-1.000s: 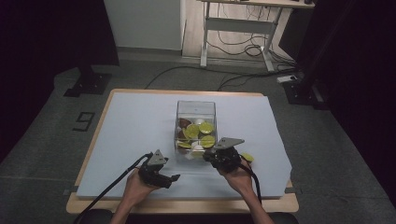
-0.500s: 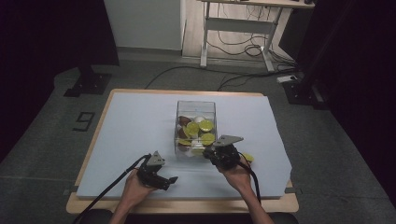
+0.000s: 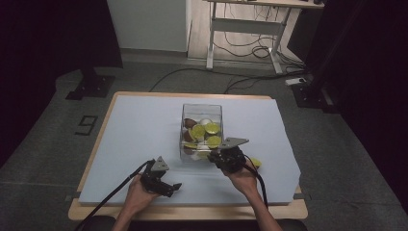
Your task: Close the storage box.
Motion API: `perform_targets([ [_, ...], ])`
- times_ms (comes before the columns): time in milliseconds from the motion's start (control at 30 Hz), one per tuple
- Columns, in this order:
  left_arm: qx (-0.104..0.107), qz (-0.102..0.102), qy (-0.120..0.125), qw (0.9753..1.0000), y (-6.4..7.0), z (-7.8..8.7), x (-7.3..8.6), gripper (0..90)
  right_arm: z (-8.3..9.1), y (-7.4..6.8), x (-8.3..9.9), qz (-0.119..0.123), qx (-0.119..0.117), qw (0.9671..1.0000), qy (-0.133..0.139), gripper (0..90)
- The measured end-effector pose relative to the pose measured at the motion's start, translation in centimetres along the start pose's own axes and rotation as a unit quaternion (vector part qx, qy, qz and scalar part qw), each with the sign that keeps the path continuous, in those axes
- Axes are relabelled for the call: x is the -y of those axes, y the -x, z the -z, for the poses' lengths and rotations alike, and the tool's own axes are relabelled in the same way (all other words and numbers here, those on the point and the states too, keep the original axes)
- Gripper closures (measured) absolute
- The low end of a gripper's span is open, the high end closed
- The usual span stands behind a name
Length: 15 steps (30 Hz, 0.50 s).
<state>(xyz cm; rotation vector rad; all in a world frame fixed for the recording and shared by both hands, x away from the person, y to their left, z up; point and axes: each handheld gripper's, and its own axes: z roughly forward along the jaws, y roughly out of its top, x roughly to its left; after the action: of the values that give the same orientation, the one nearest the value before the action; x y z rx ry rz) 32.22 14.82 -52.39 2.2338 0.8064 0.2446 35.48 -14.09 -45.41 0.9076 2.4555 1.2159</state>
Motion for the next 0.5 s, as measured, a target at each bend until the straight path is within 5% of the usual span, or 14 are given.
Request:
perform_targets([
  [500, -0.005, -0.001, -0.001, 1.0000, -0.02, -0.03, 0.07, 3.0, -0.56, 0.33, -0.36, -0.002, 0.017, 0.9998, -0.004, 80.9],
])
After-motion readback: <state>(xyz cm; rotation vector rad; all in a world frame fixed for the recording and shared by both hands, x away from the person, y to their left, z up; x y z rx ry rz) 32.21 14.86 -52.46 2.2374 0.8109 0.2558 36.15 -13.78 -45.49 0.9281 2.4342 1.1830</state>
